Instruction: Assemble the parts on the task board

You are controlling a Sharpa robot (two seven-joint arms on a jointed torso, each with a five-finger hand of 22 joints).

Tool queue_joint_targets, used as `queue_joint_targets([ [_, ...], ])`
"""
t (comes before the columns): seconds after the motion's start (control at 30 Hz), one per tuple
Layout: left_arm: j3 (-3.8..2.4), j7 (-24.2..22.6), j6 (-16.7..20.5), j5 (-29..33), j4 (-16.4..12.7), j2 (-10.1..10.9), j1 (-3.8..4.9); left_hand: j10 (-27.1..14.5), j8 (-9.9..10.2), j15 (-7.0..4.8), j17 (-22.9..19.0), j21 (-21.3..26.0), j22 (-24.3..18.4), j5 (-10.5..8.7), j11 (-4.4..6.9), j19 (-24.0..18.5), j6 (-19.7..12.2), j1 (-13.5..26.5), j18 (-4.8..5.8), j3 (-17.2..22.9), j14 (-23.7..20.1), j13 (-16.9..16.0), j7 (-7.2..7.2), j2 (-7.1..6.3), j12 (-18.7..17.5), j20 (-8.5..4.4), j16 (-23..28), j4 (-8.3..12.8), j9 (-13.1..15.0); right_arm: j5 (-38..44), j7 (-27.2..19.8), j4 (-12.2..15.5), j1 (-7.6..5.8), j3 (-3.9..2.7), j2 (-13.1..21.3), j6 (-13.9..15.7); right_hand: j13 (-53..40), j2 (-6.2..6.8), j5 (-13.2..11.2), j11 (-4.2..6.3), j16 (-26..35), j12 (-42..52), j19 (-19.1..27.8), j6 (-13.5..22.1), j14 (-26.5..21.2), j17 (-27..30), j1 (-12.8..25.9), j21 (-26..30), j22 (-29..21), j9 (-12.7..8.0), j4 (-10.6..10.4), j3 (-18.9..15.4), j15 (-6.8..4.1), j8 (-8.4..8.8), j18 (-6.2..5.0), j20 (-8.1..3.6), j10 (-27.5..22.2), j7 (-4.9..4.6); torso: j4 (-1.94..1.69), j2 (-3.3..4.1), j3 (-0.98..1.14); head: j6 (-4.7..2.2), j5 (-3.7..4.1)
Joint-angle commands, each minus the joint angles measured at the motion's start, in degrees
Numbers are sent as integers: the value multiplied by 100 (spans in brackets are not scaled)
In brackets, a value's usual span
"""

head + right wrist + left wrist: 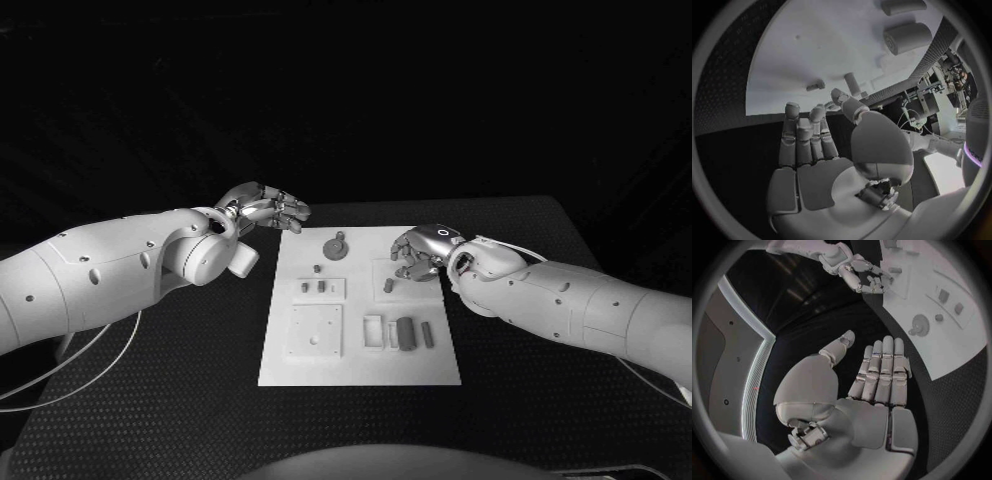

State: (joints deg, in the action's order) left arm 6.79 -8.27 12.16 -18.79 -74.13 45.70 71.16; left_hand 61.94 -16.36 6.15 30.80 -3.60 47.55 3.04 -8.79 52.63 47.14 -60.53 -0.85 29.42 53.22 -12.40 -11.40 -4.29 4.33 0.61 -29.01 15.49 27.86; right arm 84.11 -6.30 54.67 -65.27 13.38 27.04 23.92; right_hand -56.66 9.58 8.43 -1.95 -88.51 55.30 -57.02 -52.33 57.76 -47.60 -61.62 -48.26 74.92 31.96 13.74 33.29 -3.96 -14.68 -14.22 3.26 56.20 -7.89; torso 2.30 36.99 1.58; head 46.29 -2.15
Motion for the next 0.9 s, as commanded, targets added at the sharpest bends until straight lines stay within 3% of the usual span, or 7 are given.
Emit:
queue_joint_targets([
  [0.03,-4,-33,-64,7,-19,3,8,30,-17,-1,7,-27,-8,-13,-13,30,-40,4,-47,-6,39,9,9,-14,-11,-6,26,-31,-6,97,157,32,0,0,46,30,9,3,-1,-17,16,33,-1,42,16,5,-9,19,102,15,14,-25,14,-16,-78,-5,-4,-54,0,0,0,0,4],
  [0.23,-3,-22,-66,7,-25,22,8,30,-17,-1,10,-27,-11,-13,-13,31,-41,4,-46,-7,40,10,9,-15,-11,-6,29,-32,-6,119,654,249,-1,-7,161,330,-28,9,-2,96,-109,194,-160,-254,145,-37,59,-78,115,132,-119,-98,-87,-208,-78,-69,139,67,2,1,1,1,-2],
  [0.33,-3,-17,-76,7,-35,29,8,30,-18,-1,12,-27,-12,-13,-14,31,-41,4,-46,-7,40,10,9,-14,-11,-6,31,-32,-6,-43,932,421,-3,-39,230,328,-56,54,-2,180,-156,294,-247,-453,244,-48,207,-123,112,228,-293,-130,-165,-330,-78,-130,225,155,2,1,-2,-5,3],
  [0.5,-3,-8,-75,7,-45,45,8,30,-19,0,16,-27,-15,-13,-14,31,-41,7,-45,-8,40,11,8,-13,-12,-5,34,-35,-7,-233,1246,602,-4,-56,266,412,-141,142,-3,249,-219,481,-355,-588,366,-66,519,-194,118,336,-554,-198,-235,-414,-78,-201,285,227,1,1,0,-4,4],
  [0.9,-2,2,-84,7,-55,59,8,31,-21,1,26,-28,-24,-13,-15,32,-42,17,-44,-12,42,14,8,-12,-13,-5,43,-45,-7,-8,1880,511,-2,-57,161,-59,-382,310,-4,361,-288,884,-461,-791,634,-268,1174,-290,120,603,-1285,-87,-338,-541,-78,-345,287,343,1,3,1,-3,6],
])
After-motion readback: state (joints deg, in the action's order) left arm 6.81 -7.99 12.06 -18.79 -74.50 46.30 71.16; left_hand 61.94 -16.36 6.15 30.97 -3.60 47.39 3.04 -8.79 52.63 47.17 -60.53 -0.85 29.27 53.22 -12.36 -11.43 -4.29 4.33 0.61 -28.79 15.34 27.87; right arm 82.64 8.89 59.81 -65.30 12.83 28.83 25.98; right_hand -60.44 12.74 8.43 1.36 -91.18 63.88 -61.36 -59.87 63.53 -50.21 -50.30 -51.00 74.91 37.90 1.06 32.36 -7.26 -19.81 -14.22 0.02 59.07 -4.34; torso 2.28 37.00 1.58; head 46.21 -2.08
